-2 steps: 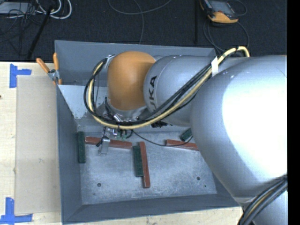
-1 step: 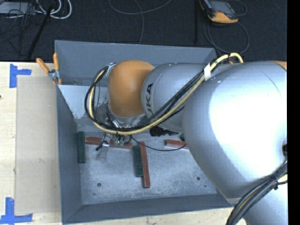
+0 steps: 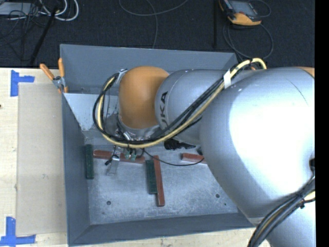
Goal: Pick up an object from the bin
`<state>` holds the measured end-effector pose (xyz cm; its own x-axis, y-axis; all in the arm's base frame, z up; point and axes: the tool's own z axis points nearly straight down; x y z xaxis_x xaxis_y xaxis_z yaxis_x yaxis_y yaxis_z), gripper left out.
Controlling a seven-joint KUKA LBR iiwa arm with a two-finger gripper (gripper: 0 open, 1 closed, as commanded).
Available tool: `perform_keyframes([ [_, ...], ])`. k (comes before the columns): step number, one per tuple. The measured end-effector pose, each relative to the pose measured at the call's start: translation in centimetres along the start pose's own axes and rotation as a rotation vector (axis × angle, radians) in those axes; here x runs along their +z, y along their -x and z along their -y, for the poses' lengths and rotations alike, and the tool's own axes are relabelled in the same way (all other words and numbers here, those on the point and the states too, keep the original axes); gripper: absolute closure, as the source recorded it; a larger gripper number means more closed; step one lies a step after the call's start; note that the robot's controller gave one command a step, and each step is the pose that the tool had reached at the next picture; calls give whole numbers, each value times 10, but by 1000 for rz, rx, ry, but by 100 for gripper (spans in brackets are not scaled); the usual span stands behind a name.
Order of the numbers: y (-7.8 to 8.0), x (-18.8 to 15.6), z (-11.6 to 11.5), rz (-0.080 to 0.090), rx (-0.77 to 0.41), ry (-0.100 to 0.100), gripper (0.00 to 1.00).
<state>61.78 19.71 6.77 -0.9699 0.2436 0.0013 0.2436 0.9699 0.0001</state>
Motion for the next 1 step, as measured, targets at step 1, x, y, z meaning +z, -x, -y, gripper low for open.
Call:
perform_keyframes([
  [1,1,-1,0,1,1,1,100],
])
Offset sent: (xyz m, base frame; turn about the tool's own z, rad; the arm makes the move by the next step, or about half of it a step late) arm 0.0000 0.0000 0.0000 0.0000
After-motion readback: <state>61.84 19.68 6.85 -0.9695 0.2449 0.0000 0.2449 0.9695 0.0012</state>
